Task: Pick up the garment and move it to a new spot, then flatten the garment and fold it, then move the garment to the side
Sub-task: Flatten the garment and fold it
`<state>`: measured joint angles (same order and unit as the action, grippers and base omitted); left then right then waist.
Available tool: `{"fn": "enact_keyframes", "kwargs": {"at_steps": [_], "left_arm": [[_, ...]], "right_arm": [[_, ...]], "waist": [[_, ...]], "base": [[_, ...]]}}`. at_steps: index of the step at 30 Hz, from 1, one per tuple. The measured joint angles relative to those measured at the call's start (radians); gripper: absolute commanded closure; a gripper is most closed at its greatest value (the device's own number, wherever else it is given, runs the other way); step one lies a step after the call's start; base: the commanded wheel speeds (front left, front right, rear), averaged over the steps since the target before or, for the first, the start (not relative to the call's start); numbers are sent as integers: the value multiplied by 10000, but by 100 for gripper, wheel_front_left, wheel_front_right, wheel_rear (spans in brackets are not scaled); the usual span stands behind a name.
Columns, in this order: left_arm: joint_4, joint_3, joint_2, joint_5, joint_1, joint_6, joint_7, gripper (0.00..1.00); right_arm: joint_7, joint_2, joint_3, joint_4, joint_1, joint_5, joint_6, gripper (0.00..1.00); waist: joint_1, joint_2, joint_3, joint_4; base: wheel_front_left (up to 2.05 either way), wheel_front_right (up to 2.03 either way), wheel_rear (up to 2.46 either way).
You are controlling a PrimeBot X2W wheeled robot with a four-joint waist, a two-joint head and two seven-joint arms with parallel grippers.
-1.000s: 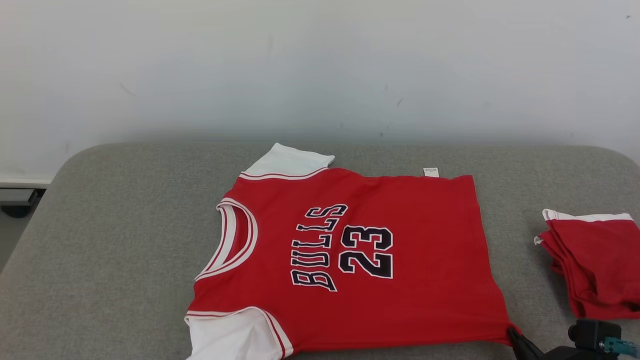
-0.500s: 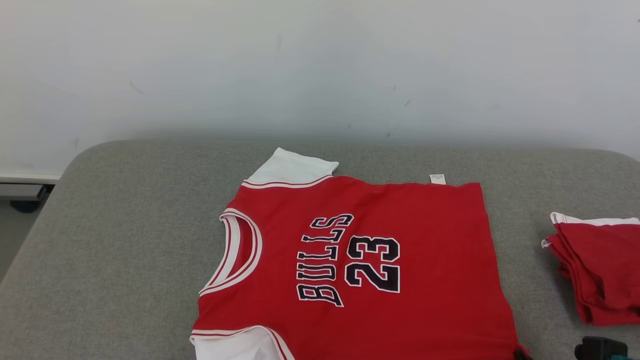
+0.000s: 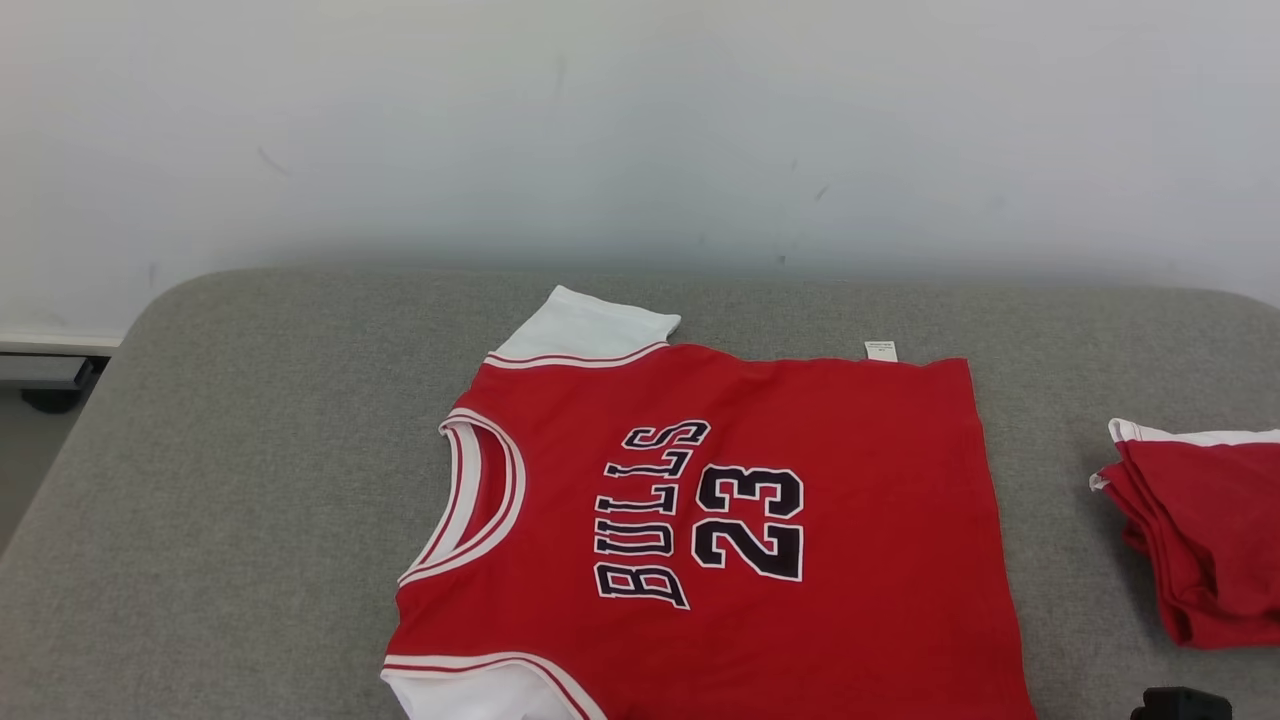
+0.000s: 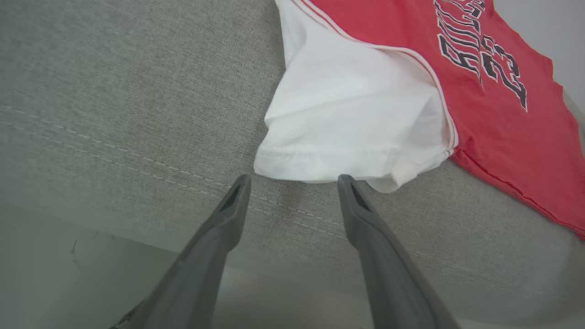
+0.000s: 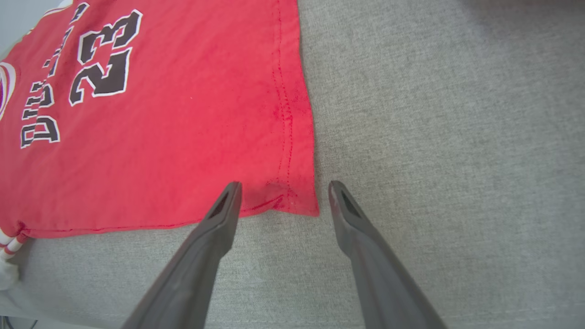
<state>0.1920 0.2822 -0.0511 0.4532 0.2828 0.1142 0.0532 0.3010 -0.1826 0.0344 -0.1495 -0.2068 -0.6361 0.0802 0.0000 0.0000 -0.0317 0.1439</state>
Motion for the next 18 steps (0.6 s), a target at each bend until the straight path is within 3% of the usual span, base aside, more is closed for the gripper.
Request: {"fn": "enact_keyframes", "kwargs": {"at_steps": [5,13,18], "left_arm": [[-96,-326,-13,4,-4,13,19,0],[-1333,-936,-370,-439,-1177,75,-1081,0],[-1471,-736,-775,-637,-2205,-370,-1103,0]], "right_arm": [[50,-186,-104,249,-139,270,102,0],[-945,-148,-556,988,550,591,253,0],[-1538,58,-495,1352,1128,834,255,0]], "waist": [[0,0,20,-10],[0,0,-167,-97],[0,0,-332,-237]], "base": [[0,0,0],[0,0,0],[0,0,0]]}}
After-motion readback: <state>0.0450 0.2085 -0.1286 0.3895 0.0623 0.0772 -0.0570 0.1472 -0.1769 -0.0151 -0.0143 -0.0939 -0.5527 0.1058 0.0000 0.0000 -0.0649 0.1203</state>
